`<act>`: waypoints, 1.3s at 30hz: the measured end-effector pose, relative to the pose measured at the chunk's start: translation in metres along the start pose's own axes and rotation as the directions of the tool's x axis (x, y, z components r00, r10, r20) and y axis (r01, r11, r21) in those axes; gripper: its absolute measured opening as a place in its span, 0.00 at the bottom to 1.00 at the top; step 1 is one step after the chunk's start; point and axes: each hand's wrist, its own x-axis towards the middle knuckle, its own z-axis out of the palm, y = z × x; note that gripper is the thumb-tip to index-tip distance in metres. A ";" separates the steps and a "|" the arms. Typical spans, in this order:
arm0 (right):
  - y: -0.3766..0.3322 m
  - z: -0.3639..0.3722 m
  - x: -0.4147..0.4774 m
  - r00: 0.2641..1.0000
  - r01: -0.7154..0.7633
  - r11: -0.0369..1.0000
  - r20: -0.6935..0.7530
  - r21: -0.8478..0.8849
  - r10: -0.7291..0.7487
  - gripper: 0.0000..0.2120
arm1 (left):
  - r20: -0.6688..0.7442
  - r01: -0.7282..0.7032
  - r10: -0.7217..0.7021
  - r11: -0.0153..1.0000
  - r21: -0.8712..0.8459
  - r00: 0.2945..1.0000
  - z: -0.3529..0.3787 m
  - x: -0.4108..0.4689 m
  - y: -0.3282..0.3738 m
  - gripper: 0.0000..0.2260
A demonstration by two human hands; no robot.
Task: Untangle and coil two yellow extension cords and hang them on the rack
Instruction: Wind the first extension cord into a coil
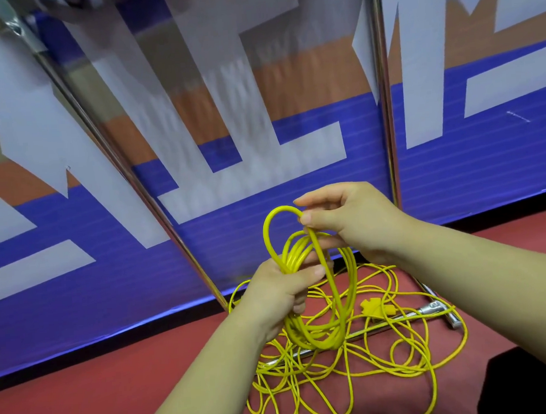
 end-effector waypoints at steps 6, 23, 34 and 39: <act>0.001 0.000 -0.002 1.000 0.013 1.000 -0.014 0.002 -0.013 0.08 | 0.081 -0.022 0.020 1.000 0.020 0.997 0.001 -0.001 0.002 0.03; 0.060 0.011 -0.007 0.963 0.023 0.980 0.266 -0.196 0.031 0.13 | -0.258 -0.338 0.251 0.856 -0.390 0.933 -0.066 -0.016 0.052 0.05; 0.112 0.056 0.000 0.954 0.020 0.964 0.293 -0.267 0.061 0.18 | -0.341 -0.455 0.310 0.708 -0.541 0.887 -0.091 -0.028 0.065 0.04; 0.130 0.079 0.004 0.925 -0.042 0.974 0.359 -0.221 0.121 0.19 | -0.363 -0.475 0.311 0.651 -0.592 0.878 -0.101 -0.030 0.067 0.03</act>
